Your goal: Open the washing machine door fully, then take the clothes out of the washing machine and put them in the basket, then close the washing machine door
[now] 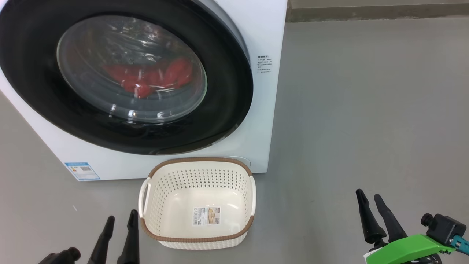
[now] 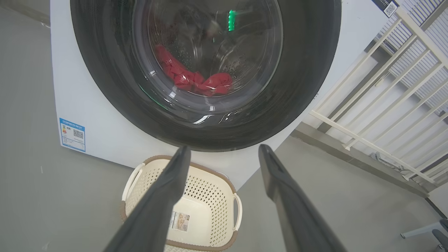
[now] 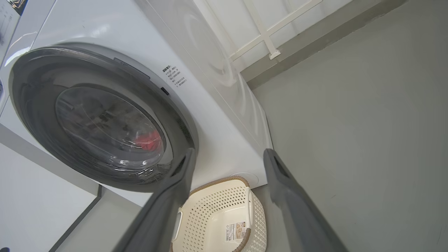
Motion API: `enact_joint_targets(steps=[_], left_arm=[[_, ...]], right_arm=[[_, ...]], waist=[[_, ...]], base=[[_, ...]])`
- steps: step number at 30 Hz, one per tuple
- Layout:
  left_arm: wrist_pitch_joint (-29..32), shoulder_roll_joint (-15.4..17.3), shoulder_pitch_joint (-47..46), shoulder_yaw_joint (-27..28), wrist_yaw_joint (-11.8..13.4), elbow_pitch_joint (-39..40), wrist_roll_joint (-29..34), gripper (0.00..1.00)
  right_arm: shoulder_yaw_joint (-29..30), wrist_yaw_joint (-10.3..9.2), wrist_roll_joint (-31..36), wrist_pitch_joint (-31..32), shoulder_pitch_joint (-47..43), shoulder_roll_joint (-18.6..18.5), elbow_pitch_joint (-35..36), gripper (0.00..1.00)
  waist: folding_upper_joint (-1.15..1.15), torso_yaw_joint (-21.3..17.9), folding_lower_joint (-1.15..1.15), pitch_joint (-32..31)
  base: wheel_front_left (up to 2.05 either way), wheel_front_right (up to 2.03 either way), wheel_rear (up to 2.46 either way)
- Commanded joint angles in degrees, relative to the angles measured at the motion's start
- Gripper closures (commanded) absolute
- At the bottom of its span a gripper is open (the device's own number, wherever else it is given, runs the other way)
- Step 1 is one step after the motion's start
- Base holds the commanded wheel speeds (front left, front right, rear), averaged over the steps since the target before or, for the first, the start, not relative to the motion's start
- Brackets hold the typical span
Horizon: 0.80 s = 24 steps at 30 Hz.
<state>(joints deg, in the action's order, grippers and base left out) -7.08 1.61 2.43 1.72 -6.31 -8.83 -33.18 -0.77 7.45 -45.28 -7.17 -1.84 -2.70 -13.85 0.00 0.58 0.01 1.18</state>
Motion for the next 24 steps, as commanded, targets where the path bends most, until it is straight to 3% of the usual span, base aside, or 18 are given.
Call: enact_joint_targets(steps=[1,24], left_arm=[[-0.9,0.9,-0.8,1.0,0.3,2.1,2.0,0.0],[-4.8,1.1,1.1,0.8,0.3,4.8,17.9,0.0]], right_arm=[[-1.0,0.02,1.7,-0.9,0.7,-0.8,1.8,0.0],[-1.8,0.03,14.5,-4.7,-0.8,-1.5,3.5,0.0]], waist=[[0.0,0.0,0.0,0.0],[0.0,-0.1,0.0,-0.1]], base=[[0.0,0.0,0.0],[0.0,0.0,0.0]])
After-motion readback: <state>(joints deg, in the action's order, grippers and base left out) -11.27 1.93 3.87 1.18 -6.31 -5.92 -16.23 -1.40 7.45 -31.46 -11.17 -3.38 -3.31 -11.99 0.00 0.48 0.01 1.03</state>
